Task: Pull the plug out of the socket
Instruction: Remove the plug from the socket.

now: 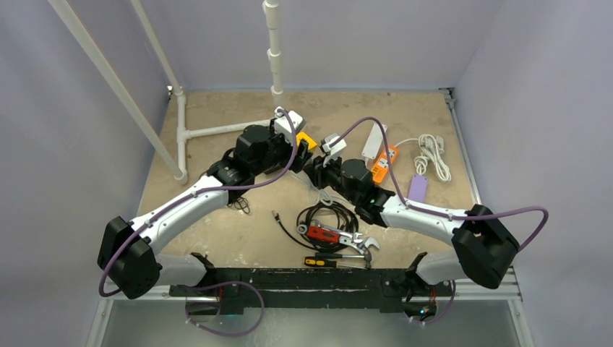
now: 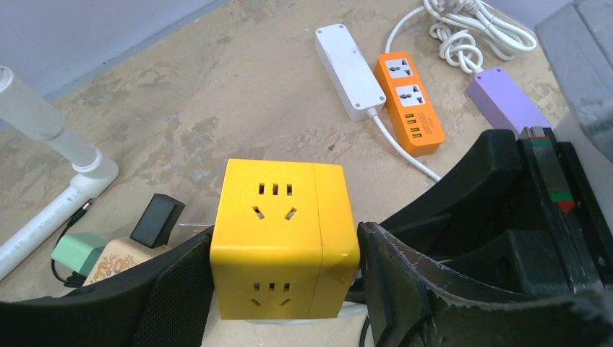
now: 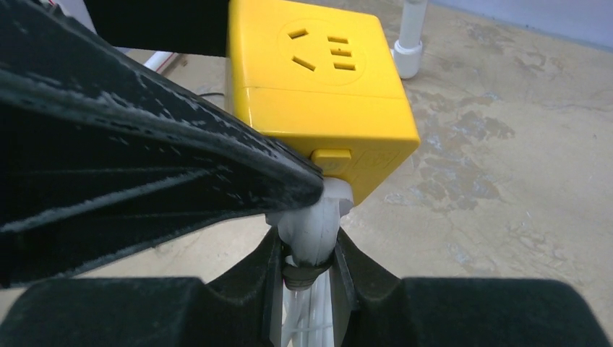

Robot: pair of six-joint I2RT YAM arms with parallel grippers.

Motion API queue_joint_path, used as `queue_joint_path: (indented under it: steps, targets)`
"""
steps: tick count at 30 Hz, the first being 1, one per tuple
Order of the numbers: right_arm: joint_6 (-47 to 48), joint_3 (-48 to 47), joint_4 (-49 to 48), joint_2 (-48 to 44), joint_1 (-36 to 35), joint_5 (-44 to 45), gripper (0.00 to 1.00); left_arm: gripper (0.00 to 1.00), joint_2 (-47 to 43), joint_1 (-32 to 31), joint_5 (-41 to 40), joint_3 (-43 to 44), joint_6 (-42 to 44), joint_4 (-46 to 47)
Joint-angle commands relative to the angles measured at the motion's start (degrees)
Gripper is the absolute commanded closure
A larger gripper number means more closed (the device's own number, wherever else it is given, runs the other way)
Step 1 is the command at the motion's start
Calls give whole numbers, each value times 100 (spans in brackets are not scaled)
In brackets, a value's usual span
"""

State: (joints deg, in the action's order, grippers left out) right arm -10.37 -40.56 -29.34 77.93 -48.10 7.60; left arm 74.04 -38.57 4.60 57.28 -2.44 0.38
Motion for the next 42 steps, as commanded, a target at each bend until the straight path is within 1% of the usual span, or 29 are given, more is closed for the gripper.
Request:
queue_joint_path:
  steps: [1, 4, 8, 10, 16, 18, 22, 25, 27, 29, 33, 35, 39, 42]
  targets:
    - [123, -382, -708, -196, -181, -327, 100, 31, -6, 4, 320, -62, -287, 547]
    - [123, -392, -699, -188, -191, -352, 100, 30, -16, 14, 344, -100, -317, 597]
    - [123, -376, -711, -230, -191, -362, 100, 36, 5, 33, 325, -81, -311, 561]
    - [130, -363, -725, -257, -191, -381, 100, 38, 14, 40, 311, -84, -315, 551]
    - [239, -281, -872, -364, -213, -693, 100, 37, 67, 80, -149, -68, -452, 482]
    - [267, -248, -904, -420, -225, -709, 100, 39, 59, 84, -194, -76, -494, 489]
    - [260, -191, -965, -488, -233, -696, 100, 47, 54, 86, -91, -94, -513, 532]
    - [203, -177, -989, -505, -234, -690, 100, 58, 49, 92, 168, -110, -507, 576]
    - [196, -164, -1024, -507, -229, -745, 100, 66, 49, 91, 362, -117, -483, 629]
    - [27, -130, -1042, -536, -226, -944, 100, 77, 49, 96, 491, -116, -456, 654]
    - [128, -41, -1095, -656, -211, -1047, 100, 98, 25, 102, 572, -101, -341, 618]
    - [161, 1, -1164, -697, -157, -1286, 100, 100, 6, 96, 598, -95, -289, 606]
    - [118, 49, -1301, -683, 115, -2132, 100, 100, -52, 95, 595, -89, -185, 568]
    - [-44, 141, -1541, -659, 448, -2852, 100, 100, -105, 96, 579, -101, -143, 559]
